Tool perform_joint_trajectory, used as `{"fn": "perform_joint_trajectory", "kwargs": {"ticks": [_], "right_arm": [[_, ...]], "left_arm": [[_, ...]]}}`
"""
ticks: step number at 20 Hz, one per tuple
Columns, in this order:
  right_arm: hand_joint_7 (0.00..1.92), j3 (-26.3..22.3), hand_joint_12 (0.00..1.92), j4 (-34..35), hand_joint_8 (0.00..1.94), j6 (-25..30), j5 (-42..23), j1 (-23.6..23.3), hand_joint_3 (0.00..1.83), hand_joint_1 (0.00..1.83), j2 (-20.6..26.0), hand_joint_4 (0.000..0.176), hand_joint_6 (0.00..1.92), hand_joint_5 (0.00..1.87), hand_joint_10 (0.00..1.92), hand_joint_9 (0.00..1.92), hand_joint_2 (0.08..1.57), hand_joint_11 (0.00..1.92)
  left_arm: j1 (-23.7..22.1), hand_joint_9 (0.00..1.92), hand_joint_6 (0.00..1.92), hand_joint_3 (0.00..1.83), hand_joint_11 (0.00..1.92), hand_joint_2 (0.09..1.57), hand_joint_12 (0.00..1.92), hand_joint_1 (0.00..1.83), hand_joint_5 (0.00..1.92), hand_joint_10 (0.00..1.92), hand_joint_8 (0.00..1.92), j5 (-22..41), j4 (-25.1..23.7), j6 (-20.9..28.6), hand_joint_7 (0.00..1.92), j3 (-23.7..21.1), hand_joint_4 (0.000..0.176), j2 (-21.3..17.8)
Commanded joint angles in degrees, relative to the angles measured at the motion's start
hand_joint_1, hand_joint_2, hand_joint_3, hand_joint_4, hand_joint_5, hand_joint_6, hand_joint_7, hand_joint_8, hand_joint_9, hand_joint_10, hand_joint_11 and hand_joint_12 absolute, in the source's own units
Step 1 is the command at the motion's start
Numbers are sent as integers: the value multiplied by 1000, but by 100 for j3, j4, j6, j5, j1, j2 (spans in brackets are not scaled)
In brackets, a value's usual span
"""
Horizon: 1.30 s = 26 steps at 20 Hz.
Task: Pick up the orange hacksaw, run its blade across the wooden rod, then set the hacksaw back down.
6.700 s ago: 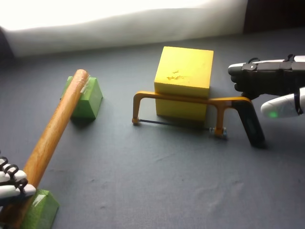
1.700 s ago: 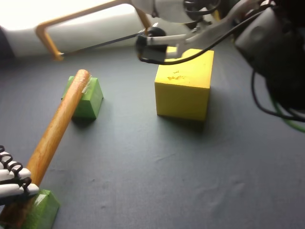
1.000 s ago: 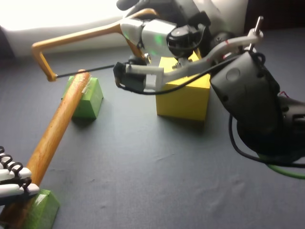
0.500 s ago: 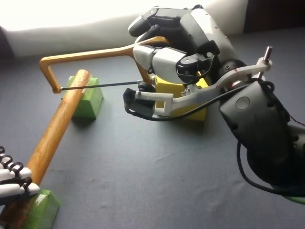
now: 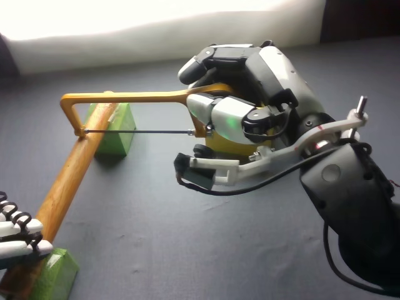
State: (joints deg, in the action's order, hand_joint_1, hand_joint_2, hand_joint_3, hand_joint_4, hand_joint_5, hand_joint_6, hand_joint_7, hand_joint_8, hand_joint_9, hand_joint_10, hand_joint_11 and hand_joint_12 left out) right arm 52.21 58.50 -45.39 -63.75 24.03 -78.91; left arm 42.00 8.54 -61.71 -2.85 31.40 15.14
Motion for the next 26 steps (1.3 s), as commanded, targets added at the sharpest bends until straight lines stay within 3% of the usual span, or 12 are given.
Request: {"fn": "perform_joint_trajectory", "kwargs": {"ticks": [1, 8, 11, 20, 26], "right_arm": [[889, -27, 1301, -454, 1075, 61, -447, 4, 0, 1369, 11, 0, 1065, 810, 1324, 931, 1150, 880], [875, 9, 1305, -217, 1103, -131, -552, 66, 1, 1367, -330, 0, 1080, 784, 1343, 925, 1159, 877], [861, 138, 1312, -218, 1123, -172, -619, 68, 1, 1364, -528, 0, 1121, 752, 1352, 917, 1168, 866], [887, 978, 1305, -182, 1078, 8, -1038, -118, 0, 1369, -1427, 0, 1070, 810, 1310, 936, 1150, 856], [870, 1402, 1325, 81, 1114, 128, -1188, -329, 1, 1365, -2080, 0, 1122, 760, 1344, 914, 1164, 844]], "left_arm": [[-44, 75, 0, 0, 0, 1265, 220, 138, 119, 1, 2, 86, 26, 4, 101, -13, 0, 40], [-72, 64, 1, 1, 0, 1281, 200, 104, 105, 1, 2, 64, 26, 4, 87, -10, 0, 62], [-77, 89, 4, 0, 0, 1274, 280, 120, 134, 4, 3, 63, 26, 4, 113, -10, 0, 64], [-95, 64, 4, 1, 0, 1284, 143, 69, 120, 2, 4, 41, 26, 4, 96, -1, 0, 81], [-111, 94, 3, 0, 0, 1279, 222, 90, 133, 5, 4, 26, 26, 4, 118, -3, 0, 96]]}}
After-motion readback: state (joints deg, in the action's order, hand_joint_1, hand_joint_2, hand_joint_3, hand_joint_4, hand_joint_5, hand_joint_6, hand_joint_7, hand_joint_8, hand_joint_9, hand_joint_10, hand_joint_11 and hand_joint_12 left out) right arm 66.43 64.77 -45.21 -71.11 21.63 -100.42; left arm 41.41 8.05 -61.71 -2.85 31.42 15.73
